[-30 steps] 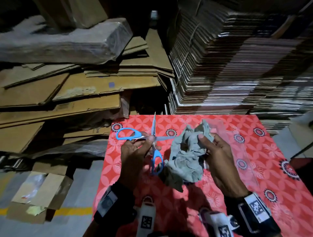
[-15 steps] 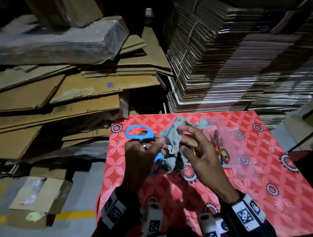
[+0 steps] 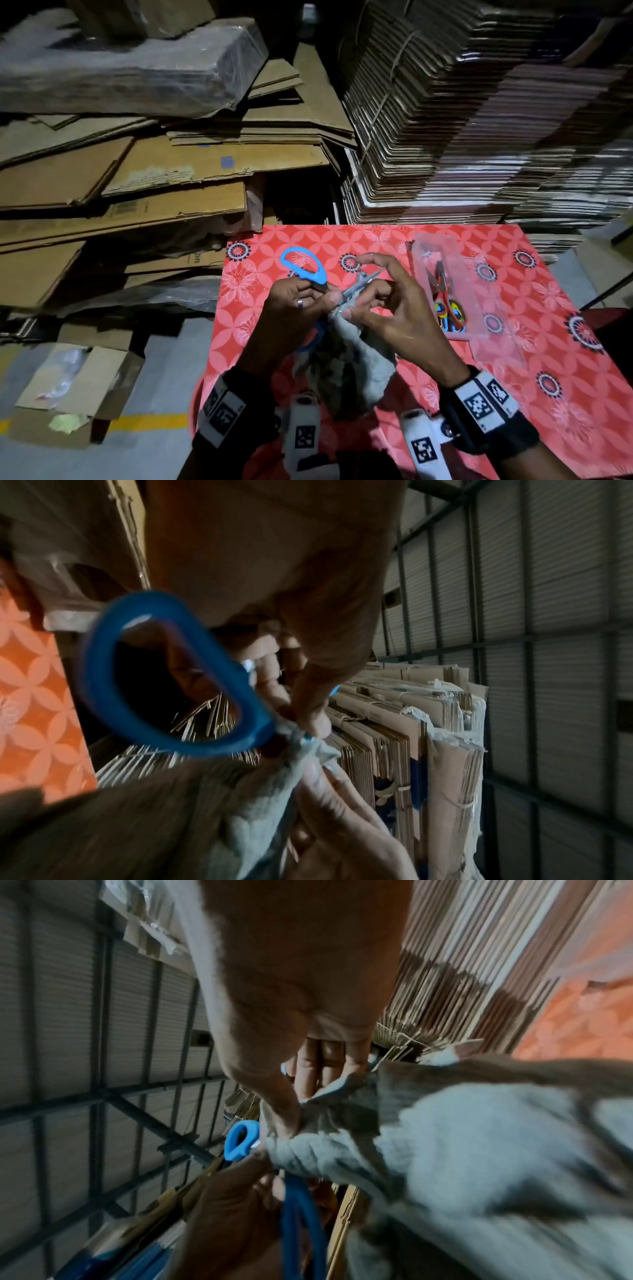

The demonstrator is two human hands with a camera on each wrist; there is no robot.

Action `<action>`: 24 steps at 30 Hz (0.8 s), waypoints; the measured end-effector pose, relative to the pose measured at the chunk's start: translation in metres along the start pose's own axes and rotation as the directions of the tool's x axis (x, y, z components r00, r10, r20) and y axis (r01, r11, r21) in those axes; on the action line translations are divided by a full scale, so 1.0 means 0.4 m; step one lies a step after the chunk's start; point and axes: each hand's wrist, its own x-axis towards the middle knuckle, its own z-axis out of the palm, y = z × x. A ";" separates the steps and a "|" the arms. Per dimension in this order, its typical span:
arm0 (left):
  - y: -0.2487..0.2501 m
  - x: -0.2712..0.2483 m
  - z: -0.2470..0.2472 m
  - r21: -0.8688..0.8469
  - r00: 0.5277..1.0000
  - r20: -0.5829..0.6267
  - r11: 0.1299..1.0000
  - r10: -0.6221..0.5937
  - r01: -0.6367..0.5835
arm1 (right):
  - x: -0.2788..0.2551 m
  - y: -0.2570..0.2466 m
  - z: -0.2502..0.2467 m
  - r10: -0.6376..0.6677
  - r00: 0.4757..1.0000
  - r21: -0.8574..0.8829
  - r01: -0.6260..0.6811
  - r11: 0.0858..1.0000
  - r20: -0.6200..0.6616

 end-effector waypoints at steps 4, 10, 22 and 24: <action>-0.025 -0.004 0.017 0.008 0.993 -0.114 1.000 0.008 -0.007 | 0.011 0.028 0.009 0.103 0.993 0.120 -0.110 0.987 0.062; -0.054 -0.008 0.016 0.075 0.963 -0.264 0.997 0.051 -0.032 | 0.016 0.041 0.026 0.216 0.975 0.233 -0.223 0.947 0.054; -0.054 0.002 0.030 0.018 0.981 -0.187 0.999 0.050 -0.048 | 0.010 0.042 0.046 0.050 0.999 0.238 -0.044 0.970 -0.017; -0.056 -0.011 0.033 0.019 0.974 -0.217 0.998 0.062 -0.059 | 0.007 0.044 0.044 0.077 0.997 0.244 -0.077 0.967 0.008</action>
